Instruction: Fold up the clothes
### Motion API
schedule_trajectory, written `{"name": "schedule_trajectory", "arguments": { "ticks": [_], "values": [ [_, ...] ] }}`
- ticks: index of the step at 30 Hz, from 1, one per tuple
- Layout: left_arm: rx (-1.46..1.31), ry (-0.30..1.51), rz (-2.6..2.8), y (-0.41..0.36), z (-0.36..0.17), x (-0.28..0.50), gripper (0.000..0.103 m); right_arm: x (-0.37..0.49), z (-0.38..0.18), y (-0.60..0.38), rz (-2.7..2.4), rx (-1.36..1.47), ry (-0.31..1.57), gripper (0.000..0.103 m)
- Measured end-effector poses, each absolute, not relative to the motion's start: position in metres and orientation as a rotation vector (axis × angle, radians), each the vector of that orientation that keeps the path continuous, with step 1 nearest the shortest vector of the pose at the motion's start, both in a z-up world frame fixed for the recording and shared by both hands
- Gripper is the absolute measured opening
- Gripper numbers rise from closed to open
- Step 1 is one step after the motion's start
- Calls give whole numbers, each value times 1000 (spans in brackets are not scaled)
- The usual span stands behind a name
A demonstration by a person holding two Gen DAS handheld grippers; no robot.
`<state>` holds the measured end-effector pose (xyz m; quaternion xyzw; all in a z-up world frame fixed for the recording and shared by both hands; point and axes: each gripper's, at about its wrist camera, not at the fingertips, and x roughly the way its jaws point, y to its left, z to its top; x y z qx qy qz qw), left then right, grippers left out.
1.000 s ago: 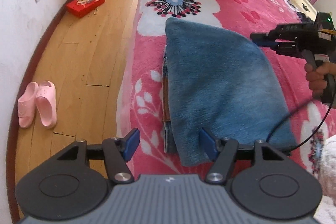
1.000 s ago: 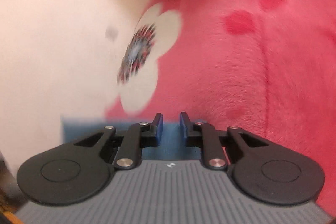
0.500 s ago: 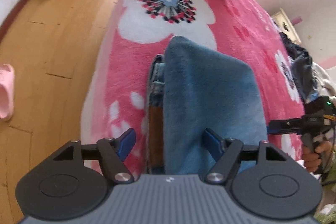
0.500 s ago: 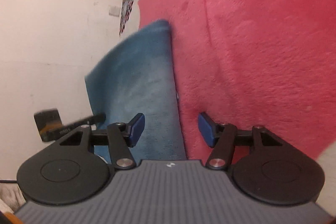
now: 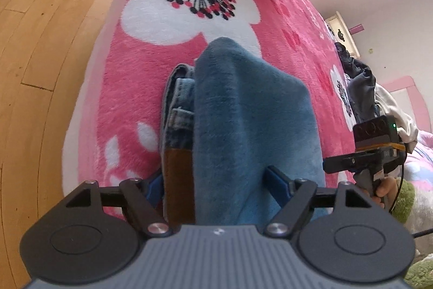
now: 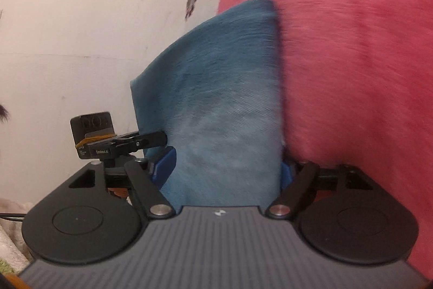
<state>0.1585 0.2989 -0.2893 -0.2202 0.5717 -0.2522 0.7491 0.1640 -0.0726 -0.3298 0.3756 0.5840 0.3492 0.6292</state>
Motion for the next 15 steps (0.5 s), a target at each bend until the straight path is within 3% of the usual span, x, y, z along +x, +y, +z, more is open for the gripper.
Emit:
{"name": "schedule_trajectory", "arguments": {
  "ticks": [4, 6, 8, 9, 15],
  "values": [
    [-521, 1242, -525, 297, -292, 157, 79, 173, -336, -56, 803, 865, 1308, 81],
    [-535, 1249, -506, 297, -290, 156, 76, 168, -332, -59, 793, 871, 1297, 70],
    [-546, 1255, -487, 297, -287, 156, 71, 172, -332, -66, 771, 881, 1306, 43],
    [-548, 1256, -480, 296, -285, 156, 70, 172, -332, -71, 773, 895, 1304, 38],
    [-546, 1282, -455, 283, -268, 157, 64, 176, -320, -83, 832, 892, 1272, 26]
  ]
}}
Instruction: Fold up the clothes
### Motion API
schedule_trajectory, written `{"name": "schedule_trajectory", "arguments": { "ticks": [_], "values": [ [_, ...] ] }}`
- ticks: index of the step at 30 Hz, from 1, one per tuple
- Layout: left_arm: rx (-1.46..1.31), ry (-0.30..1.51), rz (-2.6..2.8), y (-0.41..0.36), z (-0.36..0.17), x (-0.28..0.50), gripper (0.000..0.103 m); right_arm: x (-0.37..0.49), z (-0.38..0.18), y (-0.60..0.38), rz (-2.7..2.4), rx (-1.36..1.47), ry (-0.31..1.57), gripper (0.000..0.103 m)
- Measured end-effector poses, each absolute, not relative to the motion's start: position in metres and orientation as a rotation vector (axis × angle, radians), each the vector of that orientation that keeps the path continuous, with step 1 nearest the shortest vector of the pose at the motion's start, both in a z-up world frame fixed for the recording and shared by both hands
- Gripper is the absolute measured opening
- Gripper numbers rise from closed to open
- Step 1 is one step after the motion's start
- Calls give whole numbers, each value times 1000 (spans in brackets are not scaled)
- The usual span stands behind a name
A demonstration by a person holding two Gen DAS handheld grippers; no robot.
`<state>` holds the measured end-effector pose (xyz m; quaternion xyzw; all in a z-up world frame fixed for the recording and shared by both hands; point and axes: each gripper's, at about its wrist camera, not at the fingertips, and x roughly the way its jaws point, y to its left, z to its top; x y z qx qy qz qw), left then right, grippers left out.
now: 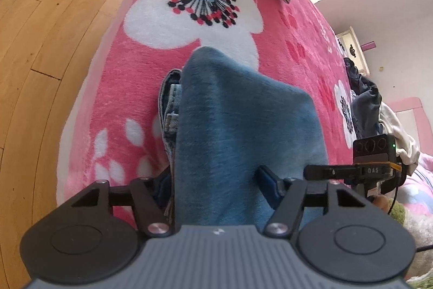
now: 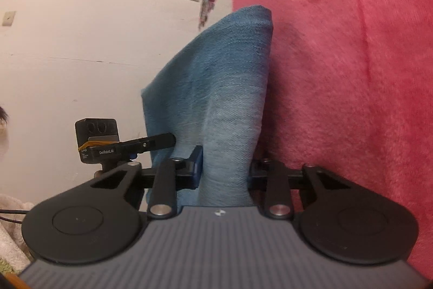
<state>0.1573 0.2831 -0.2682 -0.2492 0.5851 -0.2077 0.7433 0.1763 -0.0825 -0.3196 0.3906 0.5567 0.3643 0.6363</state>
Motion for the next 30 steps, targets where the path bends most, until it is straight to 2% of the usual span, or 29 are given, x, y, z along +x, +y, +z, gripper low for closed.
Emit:
{"name": "schedule_trajectory", "arguments": {
  "ticks": [9, 16, 20, 21, 22, 23, 27, 30],
  "values": [
    [-516, 1319, -509, 198, -263, 178, 64, 192, -302, -151, 796, 889, 1221, 24],
    [-576, 1269, -636, 83, -271, 213, 64, 196, -270, -257, 667, 800, 1174, 24],
    [-505, 1250, -658, 21, -281, 229, 64, 195, -265, -319, 555, 733, 1142, 25],
    [-483, 1257, -641, 12, -283, 231, 65, 194, -270, -331, 519, 722, 1143, 30],
    [-471, 1267, -626, 6, -284, 233, 66, 193, -277, -339, 477, 731, 1154, 40],
    [-462, 1276, -614, 3, -283, 233, 66, 192, -285, -345, 435, 747, 1172, 44],
    [-348, 1244, -566, 20, -250, 223, 65, 173, -279, -346, 365, 783, 1132, 53],
    [-265, 1173, -511, 36, -217, 216, 65, 148, -258, -368, 277, 717, 1072, 54]
  ]
}}
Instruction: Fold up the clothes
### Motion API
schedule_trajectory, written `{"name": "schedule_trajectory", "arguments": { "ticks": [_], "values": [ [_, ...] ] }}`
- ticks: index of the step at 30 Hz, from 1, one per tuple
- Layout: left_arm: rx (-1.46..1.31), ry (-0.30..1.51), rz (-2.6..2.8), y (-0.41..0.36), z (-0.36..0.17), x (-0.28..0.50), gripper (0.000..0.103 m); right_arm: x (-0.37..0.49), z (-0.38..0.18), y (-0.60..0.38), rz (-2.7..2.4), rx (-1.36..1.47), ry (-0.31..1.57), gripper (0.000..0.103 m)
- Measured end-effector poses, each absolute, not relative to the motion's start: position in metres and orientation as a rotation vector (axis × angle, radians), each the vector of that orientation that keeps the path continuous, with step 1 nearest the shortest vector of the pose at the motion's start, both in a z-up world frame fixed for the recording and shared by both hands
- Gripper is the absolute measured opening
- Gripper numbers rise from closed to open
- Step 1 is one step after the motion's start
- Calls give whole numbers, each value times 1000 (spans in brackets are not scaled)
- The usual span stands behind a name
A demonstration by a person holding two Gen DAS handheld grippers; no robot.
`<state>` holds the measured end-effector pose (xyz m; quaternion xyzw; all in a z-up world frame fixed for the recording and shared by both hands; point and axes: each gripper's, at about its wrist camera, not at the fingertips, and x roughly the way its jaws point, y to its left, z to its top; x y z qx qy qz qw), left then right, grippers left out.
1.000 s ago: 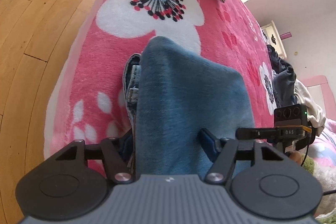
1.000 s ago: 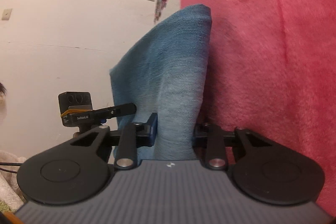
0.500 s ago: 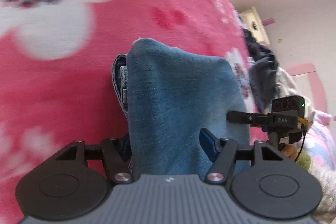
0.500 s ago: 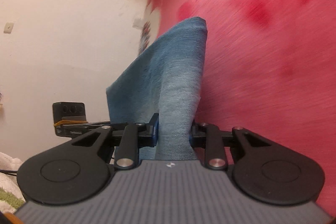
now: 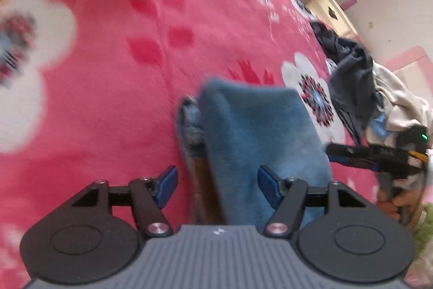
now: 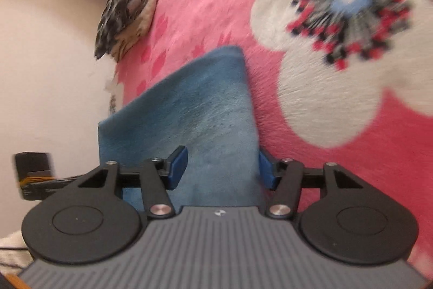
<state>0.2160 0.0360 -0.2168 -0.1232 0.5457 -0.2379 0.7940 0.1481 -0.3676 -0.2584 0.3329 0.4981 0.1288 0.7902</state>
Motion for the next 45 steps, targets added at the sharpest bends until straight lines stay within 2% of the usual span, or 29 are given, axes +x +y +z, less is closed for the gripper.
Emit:
{"name": "schedule_trajectory", "arguments": {
  "ticks": [5, 9, 12, 16, 18, 19, 23, 29, 36, 41, 45],
  "values": [
    [-214, 1030, -541, 23, -175, 220, 65, 107, -223, -372, 190, 617, 954, 53],
    [-189, 1063, -571, -13, -197, 237, 65, 97, -221, -341, 203, 566, 954, 49],
    [-139, 1121, -510, -24, -227, 249, 56, 92, -252, -325, 138, 515, 1057, 46],
    [-65, 1132, -498, -31, -230, 249, 59, 92, -269, -318, 75, 491, 1071, 45],
    [-17, 1130, -498, -35, -227, 246, 60, 89, -251, -315, 58, 468, 1051, 35],
    [12, 1127, -497, -38, -227, 244, 60, 87, -242, -312, 53, 453, 1036, 33],
    [118, 1114, -499, -51, -230, 236, 63, 86, -221, -286, 101, 445, 963, 33],
    [141, 1125, -478, -57, -231, 238, 65, 101, -257, -240, 172, 302, 1004, 33],
    [250, 1063, -521, -64, -199, 206, 65, 89, -216, -257, 126, 239, 846, 33],
    [480, 1087, -626, -79, -214, 160, 68, 110, -236, -298, 33, 296, 858, 34],
    [493, 1110, -610, -84, -217, 157, 69, 135, -269, -308, 62, 310, 958, 36]
  ]
}}
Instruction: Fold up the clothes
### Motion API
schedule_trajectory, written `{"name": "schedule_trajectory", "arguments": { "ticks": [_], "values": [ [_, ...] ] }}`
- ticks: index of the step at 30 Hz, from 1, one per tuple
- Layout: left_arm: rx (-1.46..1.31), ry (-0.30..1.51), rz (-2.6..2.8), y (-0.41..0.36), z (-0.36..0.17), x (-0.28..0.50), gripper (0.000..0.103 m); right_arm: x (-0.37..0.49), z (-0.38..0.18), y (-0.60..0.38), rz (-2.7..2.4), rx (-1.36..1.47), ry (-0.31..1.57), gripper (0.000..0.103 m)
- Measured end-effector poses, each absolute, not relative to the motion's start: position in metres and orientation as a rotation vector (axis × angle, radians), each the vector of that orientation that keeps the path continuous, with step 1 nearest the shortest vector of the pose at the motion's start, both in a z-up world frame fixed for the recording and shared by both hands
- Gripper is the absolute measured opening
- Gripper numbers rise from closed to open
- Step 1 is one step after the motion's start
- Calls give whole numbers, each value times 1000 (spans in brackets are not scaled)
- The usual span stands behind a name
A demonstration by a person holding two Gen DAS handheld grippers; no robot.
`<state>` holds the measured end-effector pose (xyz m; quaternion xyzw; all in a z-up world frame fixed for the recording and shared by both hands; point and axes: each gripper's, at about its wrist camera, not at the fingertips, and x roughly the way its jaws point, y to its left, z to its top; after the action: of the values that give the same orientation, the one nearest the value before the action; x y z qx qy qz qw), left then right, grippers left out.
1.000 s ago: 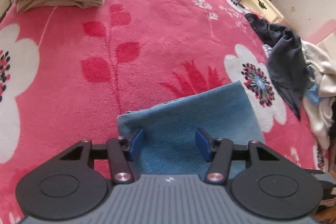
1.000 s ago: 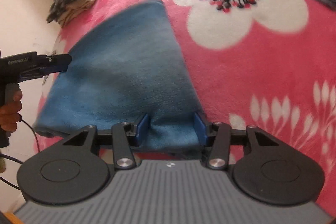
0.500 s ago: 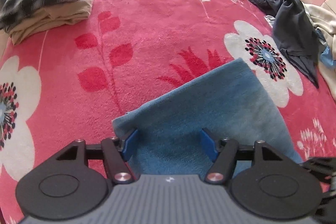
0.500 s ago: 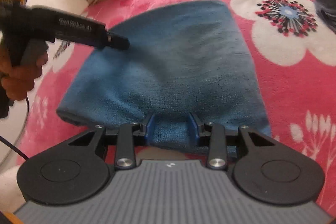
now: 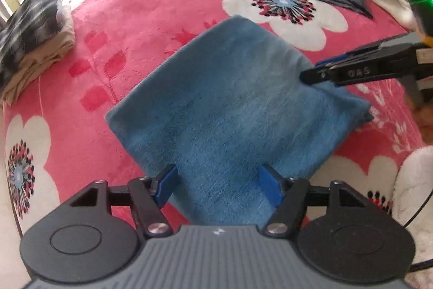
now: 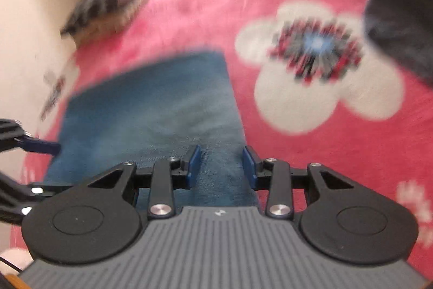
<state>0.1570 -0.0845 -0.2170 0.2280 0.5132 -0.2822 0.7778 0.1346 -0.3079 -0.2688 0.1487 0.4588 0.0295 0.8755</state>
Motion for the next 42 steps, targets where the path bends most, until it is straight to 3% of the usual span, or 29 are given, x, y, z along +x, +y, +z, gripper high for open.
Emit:
{"name": "schedule_trajectory", "arguments": {
  "ticks": [7, 12, 15, 20, 25, 28, 29, 38, 42],
  "values": [
    [518, 1126, -581, -93, -214, 157, 69, 173, -225, -298, 120, 311, 800, 37],
    [513, 1124, -548, -102, -217, 155, 71, 224, -270, -296, 143, 407, 919, 38],
    [504, 1126, -534, -106, -216, 155, 71, 211, -252, -298, 127, 408, 918, 41],
    [488, 1117, -501, -107, -217, 149, 73, 143, -226, -315, 50, 456, 873, 70],
    [467, 1116, -451, -109, -216, 148, 75, 86, -220, -327, -60, 479, 894, 88],
    [468, 1120, -421, -113, -217, 148, 77, 77, -215, -329, -81, 453, 915, 92],
    [468, 1122, -409, -115, -216, 148, 78, 77, -212, -328, -88, 430, 929, 98],
    [447, 1129, -343, -117, -214, 148, 78, 65, -169, -315, -189, 310, 803, 102],
    [426, 1136, -334, -112, -213, 149, 80, 75, -158, -316, -111, 329, 850, 102]
  ]
}}
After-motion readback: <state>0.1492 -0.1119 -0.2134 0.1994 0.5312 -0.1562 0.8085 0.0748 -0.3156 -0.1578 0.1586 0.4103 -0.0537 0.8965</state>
